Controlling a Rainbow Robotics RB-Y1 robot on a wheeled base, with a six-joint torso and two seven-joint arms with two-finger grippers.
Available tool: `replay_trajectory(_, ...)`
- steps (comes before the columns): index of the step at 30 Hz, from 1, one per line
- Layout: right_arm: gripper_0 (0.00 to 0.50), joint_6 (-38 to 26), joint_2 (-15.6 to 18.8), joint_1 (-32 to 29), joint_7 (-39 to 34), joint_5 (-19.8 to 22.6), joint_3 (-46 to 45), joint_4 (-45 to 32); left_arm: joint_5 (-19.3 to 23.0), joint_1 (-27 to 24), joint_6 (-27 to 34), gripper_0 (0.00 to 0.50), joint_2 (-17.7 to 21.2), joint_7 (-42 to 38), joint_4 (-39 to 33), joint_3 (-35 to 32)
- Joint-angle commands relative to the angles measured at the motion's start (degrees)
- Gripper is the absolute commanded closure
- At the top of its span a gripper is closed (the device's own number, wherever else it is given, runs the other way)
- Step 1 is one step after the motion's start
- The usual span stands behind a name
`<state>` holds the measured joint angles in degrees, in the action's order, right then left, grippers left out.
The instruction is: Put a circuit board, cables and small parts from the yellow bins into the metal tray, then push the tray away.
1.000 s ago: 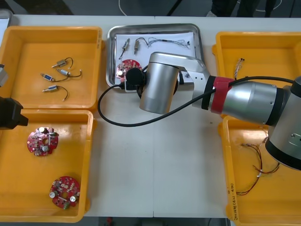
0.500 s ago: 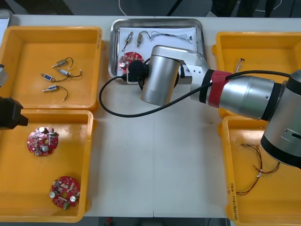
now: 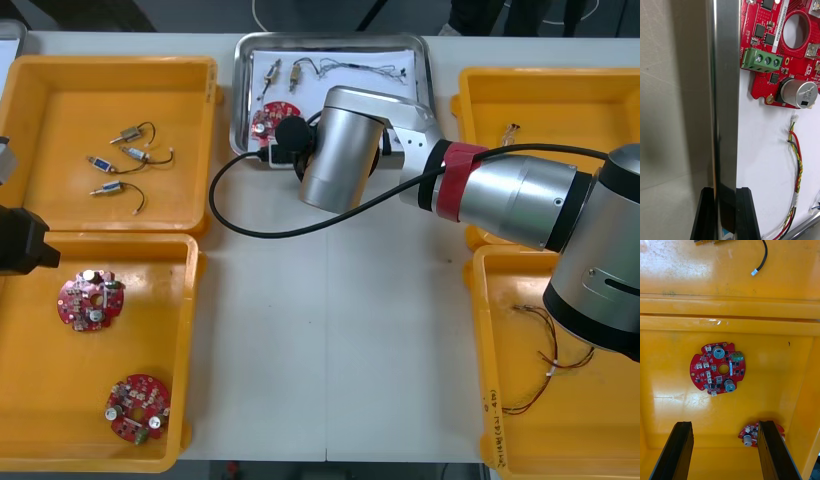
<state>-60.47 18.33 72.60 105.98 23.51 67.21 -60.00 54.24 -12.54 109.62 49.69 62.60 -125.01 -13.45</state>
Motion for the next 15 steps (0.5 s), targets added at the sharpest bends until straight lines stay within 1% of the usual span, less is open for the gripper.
replay_trajectory(1, 0.162, 0.5, -1.0, 1.8, 2.1, -0.3, -2.0, 0.6, 0.0, 1.0, 0.4, 0.0, 2.5, 4.8, -1.5, -1.7)
replay_trajectory(2, 0.069, 0.5, -1.1, 1.8, 2.1, -0.3, -2.2, 0.6, 0.0, 1.0, 0.4, 0.0, 2.5, 4.8, -1.5, -1.7)
replay_trajectory(3, 0.0, 0.5, -1.0, 1.8, 2.3, -0.3, -2.4, 0.6, 0.0, 1.0, 0.4, 0.0, 2.5, 4.8, -1.5, -1.7)
replay_trajectory(6, 0.0, 0.4, -1.1, 1.8, 2.7, 0.1, -3.1, 0.6, 0.0, 1.0, 0.4, 0.0, 2.5, 4.8, -1.5, -1.7)
replay_trajectory(7, 0.0, -0.3, -1.1, 1.8, 3.1, 1.3, -4.0, 0.6, 0.0, 1.0, 0.4, 0.0, 2.5, 4.8, -1.5, -1.7)
replay_trajectory(9, 0.0, -1.8, -1.1, 1.8, 3.5, 2.0, -5.8, 0.2, 0.0, 1.0, 0.4, 0.0, 2.5, 4.8, -1.5, -1.7)
replay_trajectory(12, 0.0, -5.8, -1.0, 1.8, 3.9, 2.7, -8.1, -1.9, 0.0, 1.0, 0.4, 0.0, 2.5, 4.8, -1.5, -1.7)
replay_trajectory(13, 0.0, -8.6, -1.0, 1.7, 4.0, 3.2, -9.4, -3.5, 0.0, 1.0, 0.4, 0.0, 2.5, 4.8, -1.5, -1.7)
replay_trajectory(14, 0.0, -8.6, -1.0, 1.7, 4.0, 3.2, -9.4, -3.5, 0.0, 1.0, 0.4, 0.0, 2.5, 4.8, -1.5, -1.7)
replay_trajectory(15, 0.0, -11.7, -1.0, 1.7, 3.6, 4.3, -10.9, -5.1, 0.0, 1.0, 0.4, 0.0, 2.5, 4.8, -1.5, -1.7)
